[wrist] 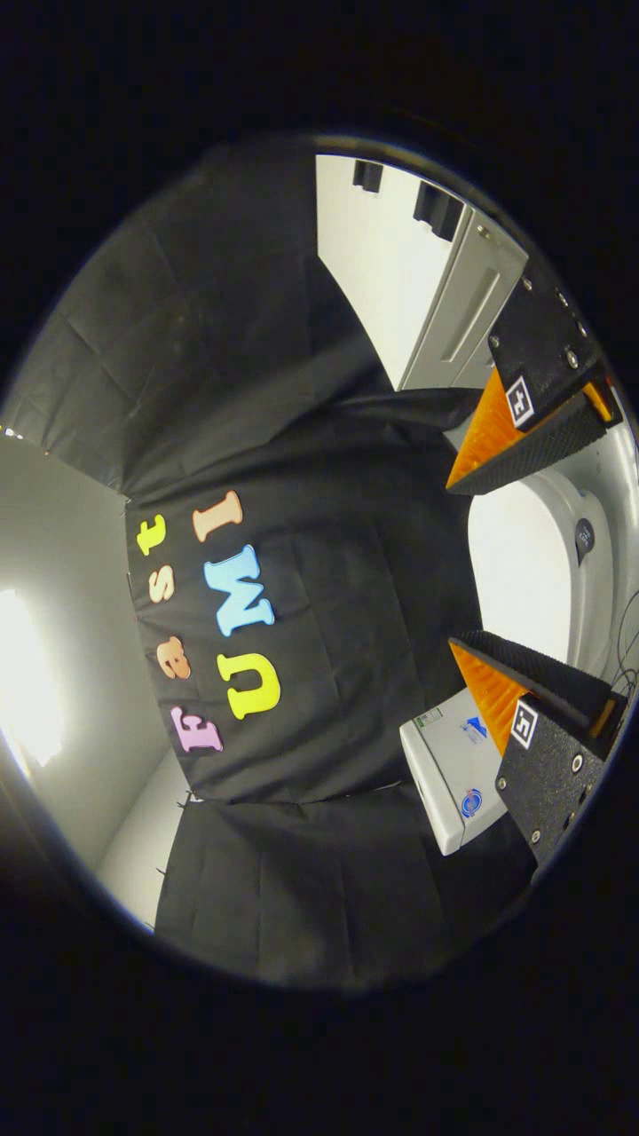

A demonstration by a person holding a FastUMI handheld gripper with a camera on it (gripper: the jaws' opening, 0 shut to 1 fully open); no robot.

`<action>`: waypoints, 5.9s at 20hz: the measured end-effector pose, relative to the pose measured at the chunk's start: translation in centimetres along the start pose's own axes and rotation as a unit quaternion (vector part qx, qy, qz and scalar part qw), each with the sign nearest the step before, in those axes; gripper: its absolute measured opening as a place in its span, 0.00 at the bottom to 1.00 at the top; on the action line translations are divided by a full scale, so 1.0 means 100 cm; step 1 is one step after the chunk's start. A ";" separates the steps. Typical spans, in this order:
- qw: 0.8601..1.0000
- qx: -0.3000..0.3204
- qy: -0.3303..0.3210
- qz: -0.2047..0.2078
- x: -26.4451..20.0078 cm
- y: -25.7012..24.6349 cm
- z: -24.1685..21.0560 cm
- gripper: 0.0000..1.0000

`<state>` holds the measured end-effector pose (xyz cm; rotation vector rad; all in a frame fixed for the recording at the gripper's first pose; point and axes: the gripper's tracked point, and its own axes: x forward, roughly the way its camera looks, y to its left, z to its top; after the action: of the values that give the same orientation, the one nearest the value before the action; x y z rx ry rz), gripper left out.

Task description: Open the toilet lid.

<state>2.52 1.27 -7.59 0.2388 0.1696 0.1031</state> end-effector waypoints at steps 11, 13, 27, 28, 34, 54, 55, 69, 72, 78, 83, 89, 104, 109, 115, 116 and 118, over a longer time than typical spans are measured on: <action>0.988 0.111 0.102 0.000 0.039 -0.031 -0.076 0.95; 0.985 0.126 0.118 0.001 0.046 -0.035 -0.091 0.95; 0.946 0.238 0.219 0.032 0.069 -0.044 -0.190 0.95; 0.944 0.242 0.223 0.031 0.071 -0.046 -0.195 0.95; 0.924 0.282 0.257 0.008 0.078 -0.061 -0.236 0.94; 0.814 0.486 0.319 0.010 0.081 -0.040 -0.312 0.40; 0.811 0.491 0.317 0.007 0.081 -0.042 -0.315 0.32; 0.803 0.509 0.310 0.001 0.083 -0.031 -0.309 0.00; 0.812 0.494 0.311 0.001 0.081 -0.029 -0.294 0.00; 0.830 0.463 0.311 -0.014 0.079 -0.017 -0.279 0.00; 0.870 0.386 0.307 -0.013 0.079 -0.003 -0.249 0.00; 0.889 0.347 0.296 -0.033 0.078 0.013 -0.231 0.00; 0.948 0.195 0.245 -0.059 0.078 0.068 -0.178 0.00; 0.959 0.149 0.232 -0.065 0.078 0.085 -0.167 0.00; 0.968 0.107 0.217 -0.059 0.079 0.103 -0.155 0.00; 0.969 0.102 0.215 -0.060 0.079 0.106 -0.154 0.00; 0.972 0.092 0.208 -0.065 0.078 0.113 -0.151 0.00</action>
<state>6.55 16.57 -20.51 0.3891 0.6139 0.0060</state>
